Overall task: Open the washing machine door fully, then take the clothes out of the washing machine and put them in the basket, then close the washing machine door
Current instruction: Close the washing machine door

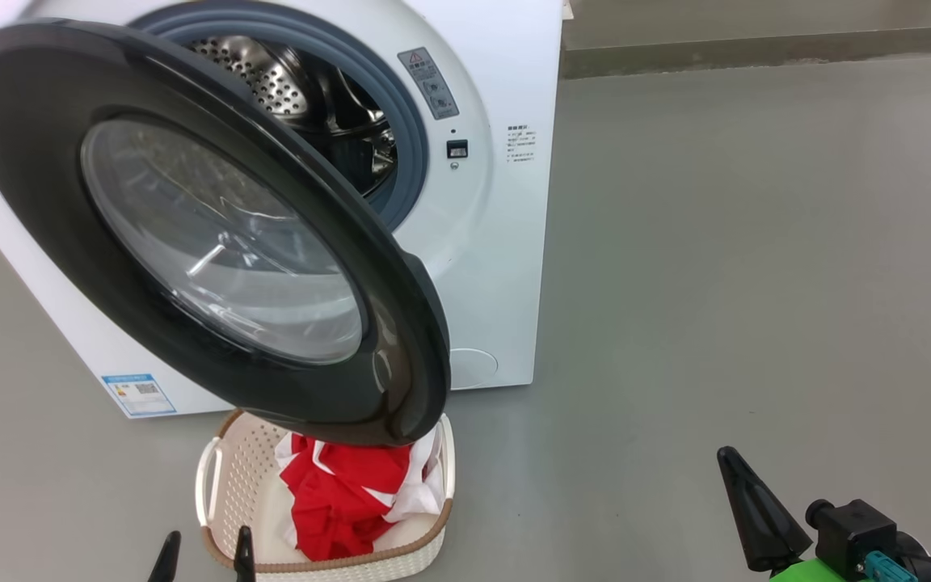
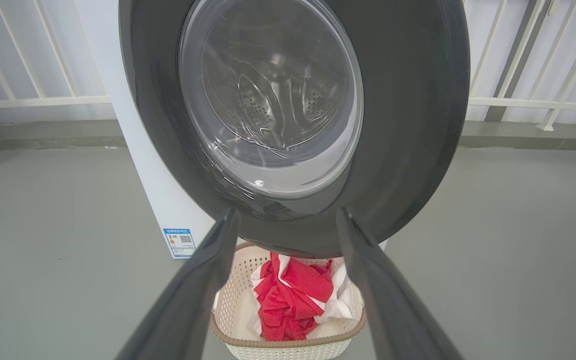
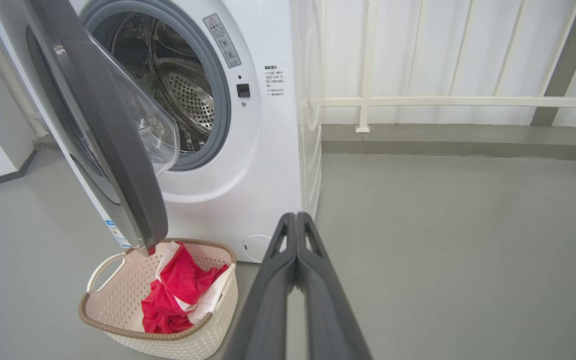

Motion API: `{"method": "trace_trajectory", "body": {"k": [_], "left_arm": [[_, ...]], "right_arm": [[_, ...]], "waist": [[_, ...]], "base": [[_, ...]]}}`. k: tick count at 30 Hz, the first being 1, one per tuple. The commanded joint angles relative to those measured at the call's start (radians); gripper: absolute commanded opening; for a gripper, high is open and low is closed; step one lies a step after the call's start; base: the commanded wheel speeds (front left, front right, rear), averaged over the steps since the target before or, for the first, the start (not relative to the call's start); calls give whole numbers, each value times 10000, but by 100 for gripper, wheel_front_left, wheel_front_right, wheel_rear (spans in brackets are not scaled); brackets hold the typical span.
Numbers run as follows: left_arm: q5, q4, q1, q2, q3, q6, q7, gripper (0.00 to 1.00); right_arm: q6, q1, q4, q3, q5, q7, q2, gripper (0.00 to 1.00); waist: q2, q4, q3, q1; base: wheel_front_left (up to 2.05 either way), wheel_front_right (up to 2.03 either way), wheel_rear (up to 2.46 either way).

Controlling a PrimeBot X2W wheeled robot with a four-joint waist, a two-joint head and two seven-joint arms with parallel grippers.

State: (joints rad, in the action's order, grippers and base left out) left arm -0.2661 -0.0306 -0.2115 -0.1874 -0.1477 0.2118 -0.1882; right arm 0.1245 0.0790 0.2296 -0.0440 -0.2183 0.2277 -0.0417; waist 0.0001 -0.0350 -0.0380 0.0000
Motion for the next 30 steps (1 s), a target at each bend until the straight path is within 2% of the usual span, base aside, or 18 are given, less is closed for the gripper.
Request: {"method": "trace_trajectory", "body": {"k": [1,12,20,26,30], "left_arm": [[-34,-257,216,-36,293,76,-148,100],[14,-492,470,-31,72,76,-97,100],[110,-729,874,59,-284,-28,-116,100],[160,-636,1194,114,-564,-177,-161,100],[145,-452,1371,173,-659,-248,-269,100]], "right_arm": [[62,-240,-255,-247,2,77,-85,0],[62,-1191,137,-989,-372,83,-85,0],[62,-2804,1208,-1238,-492,149,-85,0],[62,-4309,2257,-931,-570,244,-85,0],[62,-5252,2426,-800,-528,301,-85,0]], "waist": [[-1,11,4,0],[-1,504,221,0],[-1,1442,478,0],[-1,2199,725,0],[-1,2511,830,0]], "base": [[0,0,0],[0,0,0],[0,0,0],[0,0,0],[0,0,0]]}}
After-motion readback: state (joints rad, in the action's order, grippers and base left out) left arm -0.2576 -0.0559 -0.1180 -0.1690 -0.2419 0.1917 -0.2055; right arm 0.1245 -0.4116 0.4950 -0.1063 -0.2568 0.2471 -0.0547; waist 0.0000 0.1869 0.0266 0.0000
